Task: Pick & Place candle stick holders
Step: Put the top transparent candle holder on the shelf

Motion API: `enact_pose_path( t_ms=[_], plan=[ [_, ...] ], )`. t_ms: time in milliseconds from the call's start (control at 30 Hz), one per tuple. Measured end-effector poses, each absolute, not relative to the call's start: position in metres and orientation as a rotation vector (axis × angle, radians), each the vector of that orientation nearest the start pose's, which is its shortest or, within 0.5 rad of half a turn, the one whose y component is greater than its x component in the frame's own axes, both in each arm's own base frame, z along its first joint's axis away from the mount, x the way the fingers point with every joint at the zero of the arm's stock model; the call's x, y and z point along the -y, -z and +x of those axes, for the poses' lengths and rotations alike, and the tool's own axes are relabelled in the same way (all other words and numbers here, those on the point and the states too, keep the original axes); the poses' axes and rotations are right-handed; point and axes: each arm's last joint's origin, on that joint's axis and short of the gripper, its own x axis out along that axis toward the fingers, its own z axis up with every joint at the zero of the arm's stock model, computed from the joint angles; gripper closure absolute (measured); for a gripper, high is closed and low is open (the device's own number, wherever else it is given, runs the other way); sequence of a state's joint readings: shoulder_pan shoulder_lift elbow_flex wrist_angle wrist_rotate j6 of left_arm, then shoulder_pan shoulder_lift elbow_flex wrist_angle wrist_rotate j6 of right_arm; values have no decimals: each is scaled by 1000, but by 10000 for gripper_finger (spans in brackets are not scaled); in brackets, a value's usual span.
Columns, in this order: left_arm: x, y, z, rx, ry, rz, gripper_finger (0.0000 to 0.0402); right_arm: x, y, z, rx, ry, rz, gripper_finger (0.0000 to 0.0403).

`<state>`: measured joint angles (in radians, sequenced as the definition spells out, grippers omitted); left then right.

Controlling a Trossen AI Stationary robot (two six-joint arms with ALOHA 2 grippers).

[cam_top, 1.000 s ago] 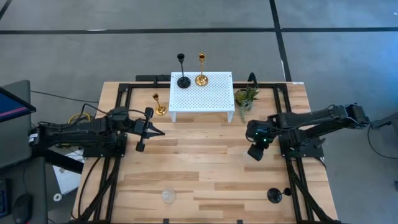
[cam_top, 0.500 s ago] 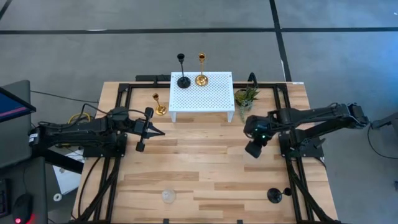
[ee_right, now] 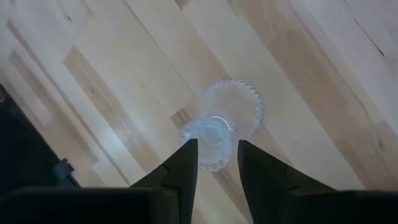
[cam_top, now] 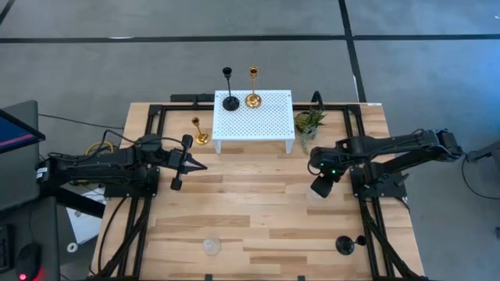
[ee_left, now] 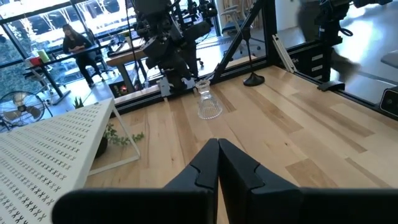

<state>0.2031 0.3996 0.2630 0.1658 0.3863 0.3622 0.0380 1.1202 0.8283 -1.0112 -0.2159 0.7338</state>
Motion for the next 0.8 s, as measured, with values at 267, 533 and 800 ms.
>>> enact_pose_path(
  t_ms=[267, 533, 800],
  plan=[
    [-14, -235, 122, 61, 176, 370, 392, -13, -215, 174, -1383, 320, 747, 296],
    [-14, -235, 122, 60, 176, 370, 392, -14, -207, 180, -1323, 266, 773, 296],
    [-14, -235, 122, 60, 177, 369, 392, -14, -204, 180, -1322, 264, 774, 296]
  ],
)
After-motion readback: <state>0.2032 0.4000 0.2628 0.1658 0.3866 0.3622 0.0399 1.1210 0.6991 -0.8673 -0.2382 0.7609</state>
